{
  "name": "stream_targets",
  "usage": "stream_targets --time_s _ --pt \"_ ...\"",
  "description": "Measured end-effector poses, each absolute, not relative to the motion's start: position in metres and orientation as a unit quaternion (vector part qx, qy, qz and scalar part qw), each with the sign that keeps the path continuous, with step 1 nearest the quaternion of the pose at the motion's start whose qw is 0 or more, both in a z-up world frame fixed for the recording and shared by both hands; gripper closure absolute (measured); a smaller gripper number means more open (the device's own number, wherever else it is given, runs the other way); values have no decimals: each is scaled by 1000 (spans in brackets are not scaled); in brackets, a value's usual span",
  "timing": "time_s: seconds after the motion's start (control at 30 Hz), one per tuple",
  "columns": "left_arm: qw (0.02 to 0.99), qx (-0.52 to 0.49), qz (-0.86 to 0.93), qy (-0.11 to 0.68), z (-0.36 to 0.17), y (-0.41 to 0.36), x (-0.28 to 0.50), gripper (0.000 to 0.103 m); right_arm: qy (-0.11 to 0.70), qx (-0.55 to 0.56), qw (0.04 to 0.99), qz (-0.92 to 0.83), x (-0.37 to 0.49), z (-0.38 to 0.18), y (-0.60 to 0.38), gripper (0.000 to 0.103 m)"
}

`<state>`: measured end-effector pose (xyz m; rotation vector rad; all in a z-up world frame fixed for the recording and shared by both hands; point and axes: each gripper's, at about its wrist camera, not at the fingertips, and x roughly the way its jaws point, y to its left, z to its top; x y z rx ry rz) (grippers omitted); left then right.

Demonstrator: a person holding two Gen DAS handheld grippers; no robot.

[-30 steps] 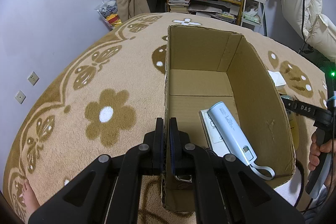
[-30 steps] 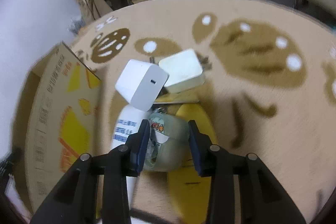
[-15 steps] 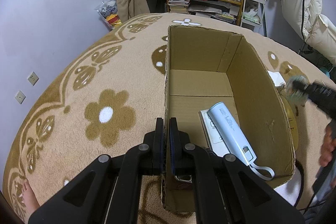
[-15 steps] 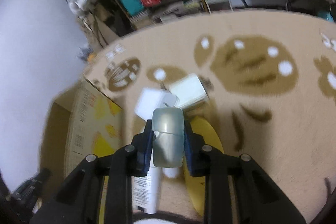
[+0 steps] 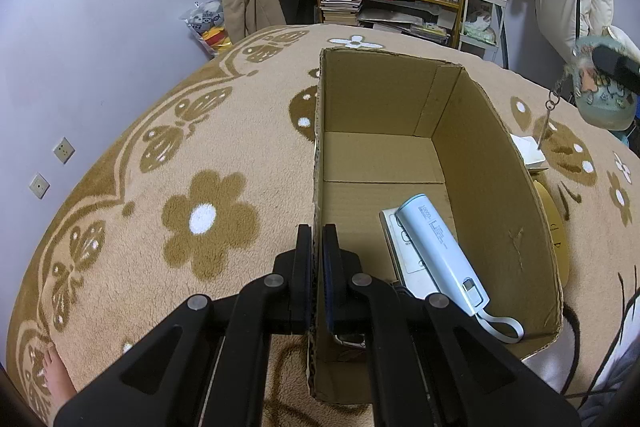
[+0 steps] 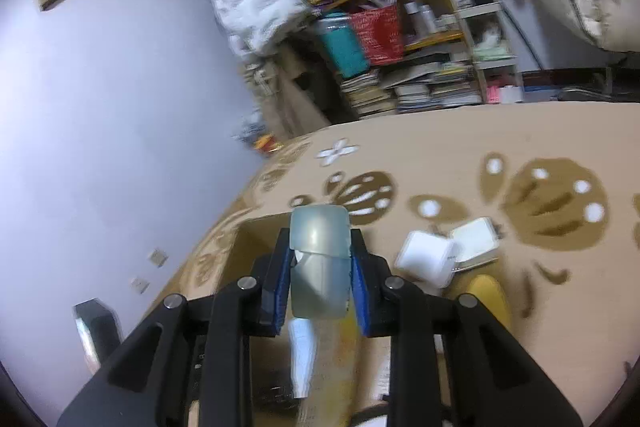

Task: Organize rigid objects
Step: 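Carry the jar into the box and release it with the right gripper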

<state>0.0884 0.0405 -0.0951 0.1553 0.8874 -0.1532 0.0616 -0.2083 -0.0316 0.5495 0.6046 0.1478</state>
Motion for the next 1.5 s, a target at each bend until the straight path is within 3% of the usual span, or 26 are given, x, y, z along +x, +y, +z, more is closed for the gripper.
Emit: stream_targets --time_s 0.5,1.2,1.27,1.33,1.5 --pt "897 74 -75 429 -95 41 88 99 397 232 882 108 77 -89 -159 74" --pt "897 75 -75 429 -95 40 87 98 363 214 901 107 69 -64 -166 71" --pt "897 74 -75 430 -95 40 87 98 359 209 905 96 67 -59 -171 63" --pt "897 74 -75 429 -95 40 87 98 358 200 908 80 66 -56 -178 41" --pt "897 74 -75 429 -95 40 87 98 357 174 917 37 64 -56 -198 16"
